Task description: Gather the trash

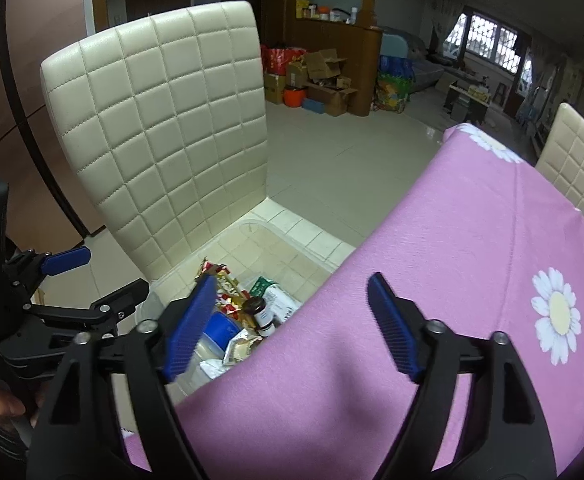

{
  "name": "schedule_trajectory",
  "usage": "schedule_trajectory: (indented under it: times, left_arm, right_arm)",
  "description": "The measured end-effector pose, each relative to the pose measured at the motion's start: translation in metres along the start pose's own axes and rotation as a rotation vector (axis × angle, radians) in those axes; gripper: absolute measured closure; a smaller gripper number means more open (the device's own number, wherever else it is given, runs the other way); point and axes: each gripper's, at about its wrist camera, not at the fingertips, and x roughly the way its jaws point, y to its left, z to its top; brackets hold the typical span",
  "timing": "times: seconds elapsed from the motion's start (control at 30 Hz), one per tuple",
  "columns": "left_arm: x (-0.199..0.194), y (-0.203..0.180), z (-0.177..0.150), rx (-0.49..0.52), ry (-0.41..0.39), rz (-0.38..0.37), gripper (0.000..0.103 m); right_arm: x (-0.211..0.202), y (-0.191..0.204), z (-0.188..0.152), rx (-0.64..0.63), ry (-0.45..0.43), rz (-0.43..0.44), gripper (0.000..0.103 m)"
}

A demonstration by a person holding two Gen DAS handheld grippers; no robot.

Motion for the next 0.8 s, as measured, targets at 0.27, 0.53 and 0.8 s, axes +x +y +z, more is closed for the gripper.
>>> schedule_trajectory:
  times: [0.27,0.53,0.8]
  left_arm:
    - [-0.021,-0.027,0.002,0.047,-0.041,-0.037,0.012]
    - [-0.039,-0.057,0.001,0.087,-0.057,-0.069,0.012]
    - [-0.056,-0.102,0.000,0.125,-0.088,-0.127,0.012]
  right_arm:
    - [-0.028,-0.019,-0.011,0.031,-0.043,-0.044,0.009]
    - [-0.054,-0.040,-0.026,0.069,-0.055,-0.099,0.004]
    - [-0.079,-0.077,-0.046,0.174,-0.039,-0.184,0.004]
